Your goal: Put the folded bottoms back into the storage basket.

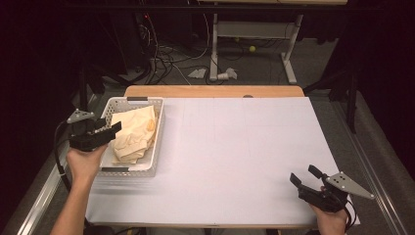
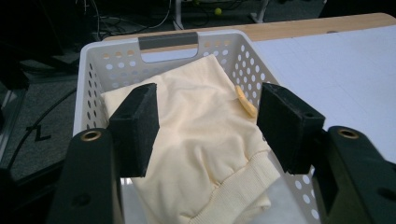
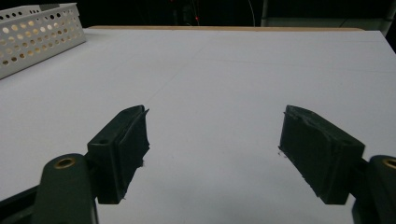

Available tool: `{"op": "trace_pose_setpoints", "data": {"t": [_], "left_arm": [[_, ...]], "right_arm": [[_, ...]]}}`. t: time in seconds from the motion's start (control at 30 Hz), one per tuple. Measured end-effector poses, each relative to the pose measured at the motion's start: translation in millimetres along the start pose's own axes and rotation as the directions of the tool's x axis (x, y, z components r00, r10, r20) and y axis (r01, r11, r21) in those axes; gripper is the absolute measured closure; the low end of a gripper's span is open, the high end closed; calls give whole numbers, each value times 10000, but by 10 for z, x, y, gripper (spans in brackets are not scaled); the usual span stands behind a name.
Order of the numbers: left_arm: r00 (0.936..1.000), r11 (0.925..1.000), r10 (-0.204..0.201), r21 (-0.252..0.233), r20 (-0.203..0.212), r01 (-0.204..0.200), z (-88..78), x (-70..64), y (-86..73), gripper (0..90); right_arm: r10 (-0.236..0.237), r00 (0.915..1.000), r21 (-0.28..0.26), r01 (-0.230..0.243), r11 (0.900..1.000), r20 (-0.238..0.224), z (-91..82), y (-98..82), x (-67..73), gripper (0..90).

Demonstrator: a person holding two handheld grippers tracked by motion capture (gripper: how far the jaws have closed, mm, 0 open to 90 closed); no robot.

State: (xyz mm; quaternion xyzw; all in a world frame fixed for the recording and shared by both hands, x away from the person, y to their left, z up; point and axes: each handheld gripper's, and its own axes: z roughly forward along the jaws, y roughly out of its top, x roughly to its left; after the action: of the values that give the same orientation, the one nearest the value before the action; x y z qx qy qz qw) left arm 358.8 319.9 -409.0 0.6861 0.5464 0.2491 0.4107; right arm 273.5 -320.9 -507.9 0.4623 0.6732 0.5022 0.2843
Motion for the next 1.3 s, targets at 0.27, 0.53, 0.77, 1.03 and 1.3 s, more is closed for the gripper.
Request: {"op": "trace_pose_setpoints", "data": {"t": [0.27, 0.53, 0.77, 1.03, 1.3], "left_arm": [[9996, 9990, 269, -355, -97, -272, -120, -43, -51, 363], [9997, 9983, 231, -537, 110, -225, -189, -60, -92, 353], [9995, 9973, 288, -676, 144, -278, -239, -68, -149, 352], [9994, 9967, 212, -784, 262, -191, -295, -71, -194, 344], [9988, 9951, 267, -957, 408, -227, -368, -105, -242, 343]], "right_arm": [[16, 10000, 4, -16, 10000, 7, 1, 0, 0, 244], [14, 10000, 0, -14, 10000, 0, -2, 0, -1, 244], [57, 10000, 0, -57, 10000, -2, -4, -2, -3, 245], [90, 10000, -14, -90, 10000, -10, -8, -2, -1, 244], [118, 9999, -19, -118, 9999, -19, -11, -4, 0, 245]]}}
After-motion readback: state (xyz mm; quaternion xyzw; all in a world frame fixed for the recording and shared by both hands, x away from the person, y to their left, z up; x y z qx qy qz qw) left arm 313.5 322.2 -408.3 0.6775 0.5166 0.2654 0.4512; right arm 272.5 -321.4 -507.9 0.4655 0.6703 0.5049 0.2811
